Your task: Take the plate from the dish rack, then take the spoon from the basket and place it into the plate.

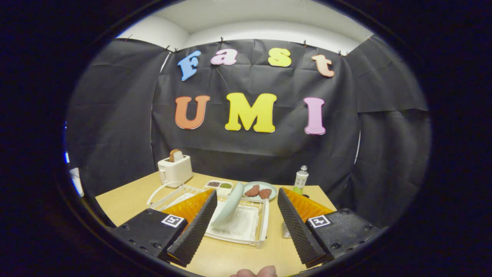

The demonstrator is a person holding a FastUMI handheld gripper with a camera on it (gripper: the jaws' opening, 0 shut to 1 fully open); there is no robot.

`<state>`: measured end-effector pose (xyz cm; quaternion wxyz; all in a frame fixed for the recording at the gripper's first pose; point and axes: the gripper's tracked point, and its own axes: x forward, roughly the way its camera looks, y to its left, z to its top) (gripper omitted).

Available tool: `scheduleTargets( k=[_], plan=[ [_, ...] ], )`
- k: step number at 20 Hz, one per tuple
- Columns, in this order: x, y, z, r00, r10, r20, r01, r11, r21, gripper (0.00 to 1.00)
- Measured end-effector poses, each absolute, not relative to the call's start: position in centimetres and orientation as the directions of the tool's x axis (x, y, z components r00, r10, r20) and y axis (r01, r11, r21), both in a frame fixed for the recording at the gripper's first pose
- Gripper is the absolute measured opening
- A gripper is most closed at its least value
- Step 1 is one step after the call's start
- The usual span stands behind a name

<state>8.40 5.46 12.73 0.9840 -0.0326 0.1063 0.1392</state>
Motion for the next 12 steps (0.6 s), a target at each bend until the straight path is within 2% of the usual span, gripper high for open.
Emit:
scheduleTargets(
  k=[6,12],
  plan=[
    [15.7,8.8,11.3,0.805,0.307,-0.508,-0.329,0.943,0.049,1.00],
    [21.7,11.8,7.1,0.644,0.275,-0.714,-0.286,0.952,0.109,1.00]
  ],
)
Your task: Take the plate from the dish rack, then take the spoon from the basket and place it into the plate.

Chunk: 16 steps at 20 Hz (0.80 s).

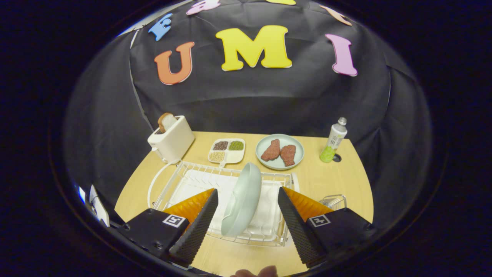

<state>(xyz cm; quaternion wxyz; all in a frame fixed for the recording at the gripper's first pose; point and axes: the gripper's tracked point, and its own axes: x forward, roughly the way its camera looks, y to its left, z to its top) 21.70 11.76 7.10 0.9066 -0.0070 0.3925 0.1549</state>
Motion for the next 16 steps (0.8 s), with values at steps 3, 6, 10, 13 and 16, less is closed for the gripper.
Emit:
scheduleTargets(
  k=[3,6,10,13,16],
  plan=[
    [23.4,12.5,4.8,0.578,0.246,-0.778,-0.265,0.958,0.107,1.00],
    [24.4,13.0,2.8,0.536,0.233,-0.812,-0.234,0.964,0.122,1.00],
    [24.7,13.6,1.6,0.494,0.222,-0.841,-0.201,0.970,0.138,0.92],
    [24.7,13.3,1.1,0.482,0.187,-0.856,-0.158,0.979,0.125,0.76],
    [24.5,13.4,1.1,0.484,0.135,-0.865,-0.110,0.990,0.093,0.47]
  ],
)
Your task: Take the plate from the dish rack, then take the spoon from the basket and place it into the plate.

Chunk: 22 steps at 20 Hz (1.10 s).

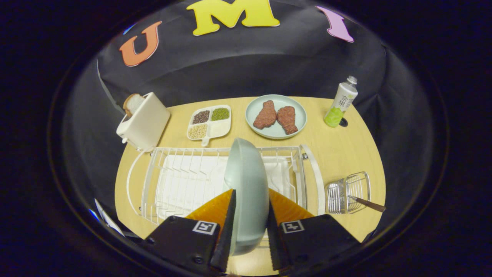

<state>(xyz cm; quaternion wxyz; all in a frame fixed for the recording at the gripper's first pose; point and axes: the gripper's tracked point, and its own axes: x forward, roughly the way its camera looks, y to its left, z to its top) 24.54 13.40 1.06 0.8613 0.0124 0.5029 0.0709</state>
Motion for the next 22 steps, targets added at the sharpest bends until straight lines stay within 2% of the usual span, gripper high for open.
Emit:
scheduleTargets(
  k=[1,4,11,16,22],
  plan=[
    [24.5,13.3,1.0,0.488,0.106,-0.867,-0.091,0.993,0.070,0.41],
    [24.6,13.2,1.9,0.508,0.040,-0.861,-0.045,0.999,0.019,0.36],
    [24.8,11.9,5.2,0.571,-0.077,-0.817,-0.021,0.994,-0.108,0.33],
    [23.0,12.1,7.6,0.612,0.000,-0.791,-0.034,0.999,-0.027,0.29],
    [15.6,11.8,8.9,0.629,0.228,-0.744,-0.114,0.973,0.202,0.29]
  ],
)
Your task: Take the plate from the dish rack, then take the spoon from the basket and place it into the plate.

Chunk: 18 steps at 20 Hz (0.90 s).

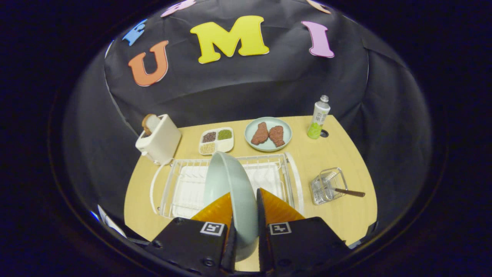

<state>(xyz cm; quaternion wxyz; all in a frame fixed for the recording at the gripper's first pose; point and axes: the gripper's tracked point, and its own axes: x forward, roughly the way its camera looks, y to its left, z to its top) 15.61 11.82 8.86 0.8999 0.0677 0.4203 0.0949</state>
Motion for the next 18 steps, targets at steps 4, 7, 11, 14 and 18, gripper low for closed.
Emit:
scheduleTargets(
  k=[4,7,11,14,18],
  plan=[
    [10.3,9.8,6.5,0.622,0.327,-0.711,-0.123,0.938,0.324,0.29],
    [6.3,8.6,2.1,0.578,0.385,-0.719,-0.097,0.908,0.408,0.29],
    [2.2,8.6,-5.3,0.472,0.464,-0.750,-0.045,0.862,0.505,0.28],
    [1.6,9.0,-9.2,0.423,0.515,-0.746,0.013,0.820,0.573,0.28],
    [2.7,9.2,-11.7,0.410,0.548,-0.730,0.032,0.791,0.611,0.28]
  ],
)
